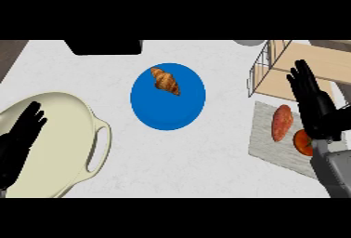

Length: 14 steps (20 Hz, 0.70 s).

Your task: Pick the tomato from the placemat and place it in the tiered shelf

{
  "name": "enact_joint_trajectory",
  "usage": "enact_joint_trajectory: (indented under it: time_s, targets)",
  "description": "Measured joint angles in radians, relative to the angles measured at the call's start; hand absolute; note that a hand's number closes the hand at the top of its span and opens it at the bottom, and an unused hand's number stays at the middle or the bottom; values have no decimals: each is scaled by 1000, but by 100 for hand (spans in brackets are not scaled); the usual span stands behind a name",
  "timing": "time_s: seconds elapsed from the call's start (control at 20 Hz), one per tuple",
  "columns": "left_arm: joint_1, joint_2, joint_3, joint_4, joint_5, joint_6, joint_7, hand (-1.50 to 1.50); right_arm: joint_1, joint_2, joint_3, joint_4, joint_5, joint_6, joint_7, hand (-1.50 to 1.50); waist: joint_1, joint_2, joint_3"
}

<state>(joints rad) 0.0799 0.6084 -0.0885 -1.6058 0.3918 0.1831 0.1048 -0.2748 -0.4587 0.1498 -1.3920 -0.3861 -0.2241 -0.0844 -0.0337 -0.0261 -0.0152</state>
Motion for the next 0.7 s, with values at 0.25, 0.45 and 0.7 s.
enact_joint_trajectory:
  time_s: [0.25,0.45,0.7]
  targets:
    - [-55,-62,-52,11,-75,30,-59,0,101,-76,-152,-44,-15,-68,-38,-150,-25,15,10]
    - [-75,-83,-74,5,-94,40,-71,0,118,-22,-283,-48,-105,-139,-76,150,-81,5,23]
    - [-107,-122,-116,-3,-126,57,-84,0,243,-34,-420,96,24,-416,-171,-150,-81,29,18]
